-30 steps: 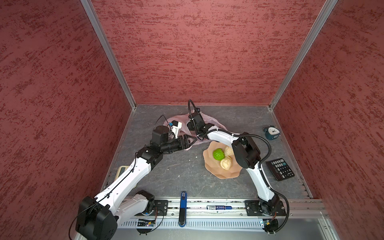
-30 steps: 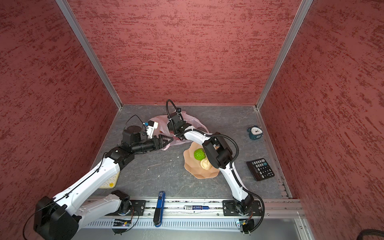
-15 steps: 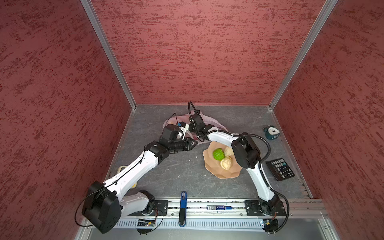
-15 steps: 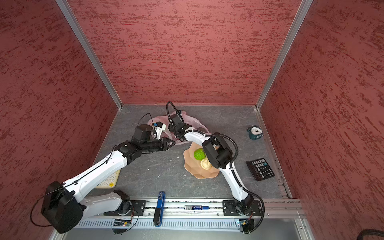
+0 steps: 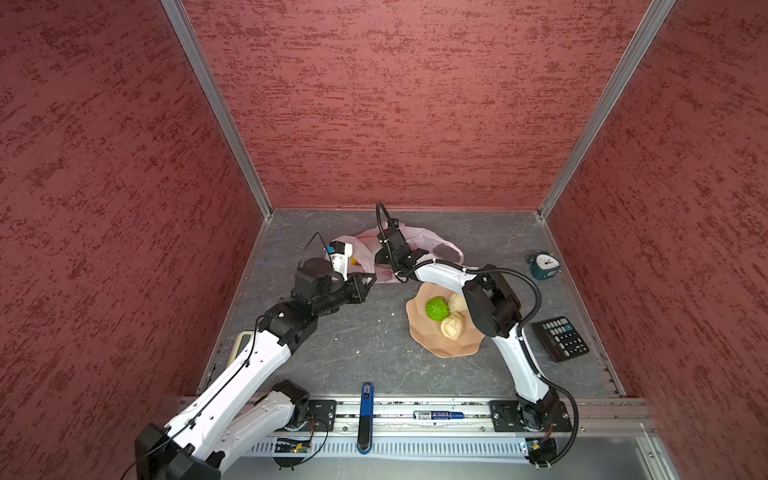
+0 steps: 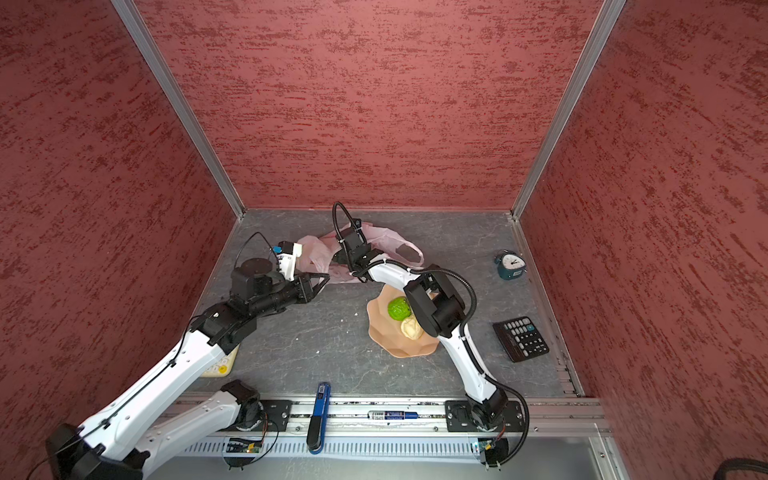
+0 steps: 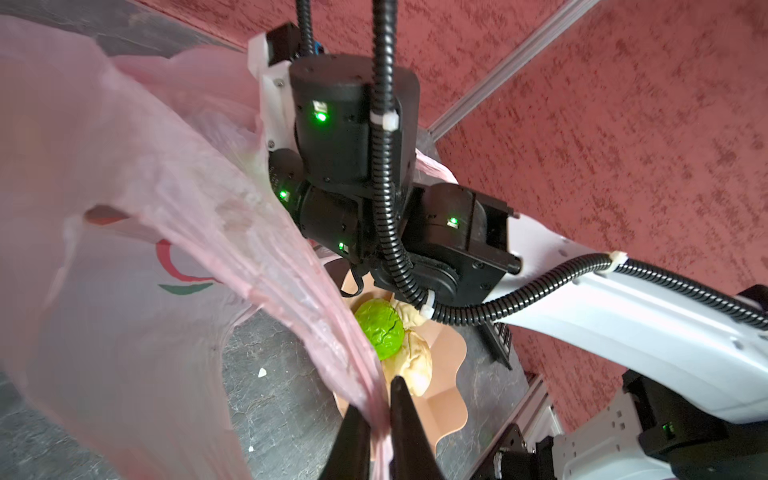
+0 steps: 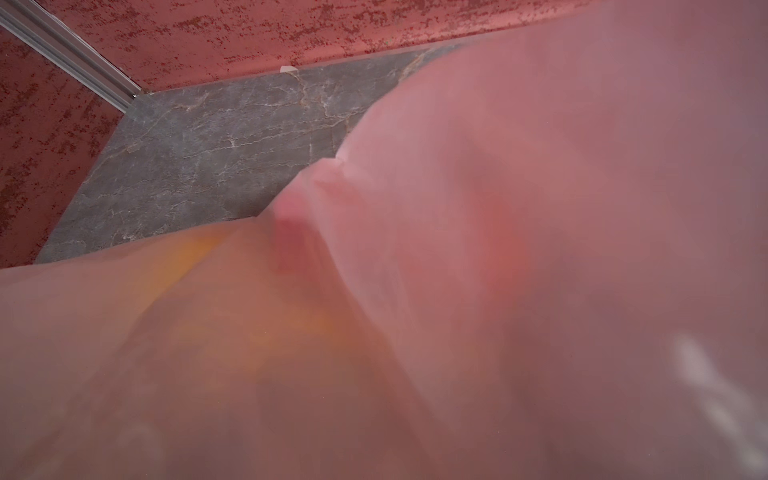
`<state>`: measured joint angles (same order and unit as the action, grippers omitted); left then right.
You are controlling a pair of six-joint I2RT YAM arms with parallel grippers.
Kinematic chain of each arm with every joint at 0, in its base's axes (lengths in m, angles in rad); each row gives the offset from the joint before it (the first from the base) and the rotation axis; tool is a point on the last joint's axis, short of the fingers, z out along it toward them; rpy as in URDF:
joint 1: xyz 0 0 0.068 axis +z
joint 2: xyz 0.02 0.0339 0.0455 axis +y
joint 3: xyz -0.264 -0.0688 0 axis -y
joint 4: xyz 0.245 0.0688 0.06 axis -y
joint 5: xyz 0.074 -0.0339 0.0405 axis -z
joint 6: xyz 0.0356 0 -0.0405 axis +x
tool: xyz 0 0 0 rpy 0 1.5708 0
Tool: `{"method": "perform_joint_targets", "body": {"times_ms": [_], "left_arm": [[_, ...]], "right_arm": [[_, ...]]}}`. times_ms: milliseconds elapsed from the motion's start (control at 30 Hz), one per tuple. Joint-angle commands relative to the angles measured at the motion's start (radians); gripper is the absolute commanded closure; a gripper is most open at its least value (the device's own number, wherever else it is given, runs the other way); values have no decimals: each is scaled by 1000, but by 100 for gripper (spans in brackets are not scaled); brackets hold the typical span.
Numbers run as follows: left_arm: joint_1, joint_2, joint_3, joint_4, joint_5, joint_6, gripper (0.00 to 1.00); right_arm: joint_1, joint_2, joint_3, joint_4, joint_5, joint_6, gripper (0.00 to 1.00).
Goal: Take the fake fruits out of the plastic bag
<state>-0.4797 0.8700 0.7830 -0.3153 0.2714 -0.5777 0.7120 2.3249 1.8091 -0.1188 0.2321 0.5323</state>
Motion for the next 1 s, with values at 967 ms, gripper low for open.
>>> {"method": "perform_joint_targets", "body": {"times_ms": [967], "left_arm": [[34,-236,-147,-52,98,-65,83]], "right_arm": [[-51,191,336,-142,101,-202,13]]}}
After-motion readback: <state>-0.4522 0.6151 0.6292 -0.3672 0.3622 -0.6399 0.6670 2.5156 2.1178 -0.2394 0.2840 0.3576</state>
